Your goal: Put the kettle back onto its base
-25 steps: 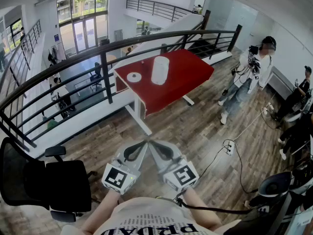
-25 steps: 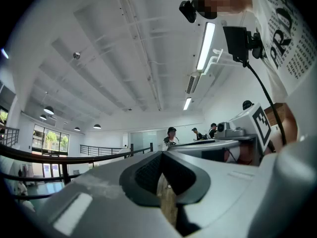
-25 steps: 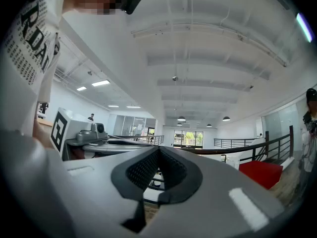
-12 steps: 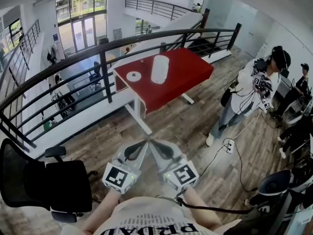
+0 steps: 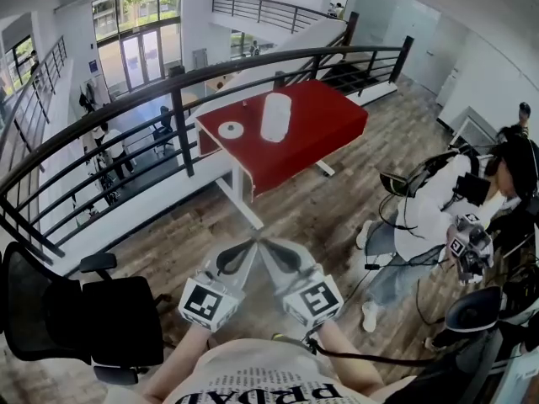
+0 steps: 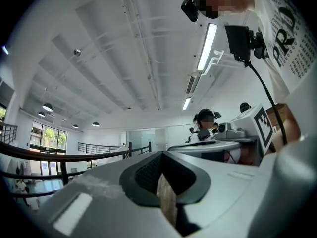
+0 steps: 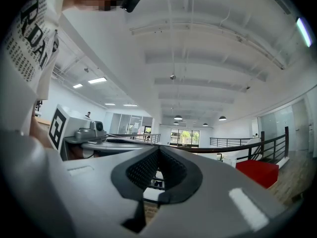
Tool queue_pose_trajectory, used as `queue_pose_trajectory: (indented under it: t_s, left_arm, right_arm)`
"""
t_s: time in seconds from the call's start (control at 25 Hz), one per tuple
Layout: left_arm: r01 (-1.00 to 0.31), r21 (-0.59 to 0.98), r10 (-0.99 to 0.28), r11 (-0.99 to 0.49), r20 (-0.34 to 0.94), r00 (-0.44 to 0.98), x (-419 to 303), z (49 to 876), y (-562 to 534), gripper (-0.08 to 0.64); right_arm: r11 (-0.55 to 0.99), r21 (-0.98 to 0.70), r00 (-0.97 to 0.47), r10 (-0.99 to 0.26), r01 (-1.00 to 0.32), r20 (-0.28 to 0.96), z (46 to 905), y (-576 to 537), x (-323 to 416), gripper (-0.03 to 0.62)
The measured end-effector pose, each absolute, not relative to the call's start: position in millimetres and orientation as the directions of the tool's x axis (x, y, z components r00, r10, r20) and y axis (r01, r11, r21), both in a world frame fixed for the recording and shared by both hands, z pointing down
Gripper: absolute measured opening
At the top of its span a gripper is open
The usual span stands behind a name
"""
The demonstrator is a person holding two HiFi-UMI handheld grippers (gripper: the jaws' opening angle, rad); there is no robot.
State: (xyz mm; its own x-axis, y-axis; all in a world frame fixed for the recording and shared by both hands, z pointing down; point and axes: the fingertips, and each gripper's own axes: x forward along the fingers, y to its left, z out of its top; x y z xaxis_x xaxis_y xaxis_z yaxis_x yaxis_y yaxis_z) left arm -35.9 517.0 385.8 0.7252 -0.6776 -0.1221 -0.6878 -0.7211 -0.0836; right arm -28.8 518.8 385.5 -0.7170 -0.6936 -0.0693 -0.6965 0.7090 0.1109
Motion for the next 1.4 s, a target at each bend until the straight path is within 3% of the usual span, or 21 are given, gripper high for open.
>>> queue_pose_trajectory:
  t_s: [0.8, 1.4]
  left_arm:
    - [-0.685, -0.067, -0.677, -0.726, -0.105, 0.728, -40, 391, 513, -0.008]
    - [-0.718, -0.085, -0.712, -0.691, -0.089, 0.696, -4, 392, 432, -0.008]
  right_arm:
    - [0.695, 0.075, -0.699, -0.712, -0.715, -0.073, 391, 513, -32, 0.008]
    - [0.732, 0.084, -0.737, -0.671, -0.676, -0.075, 389, 433, 2, 0.008]
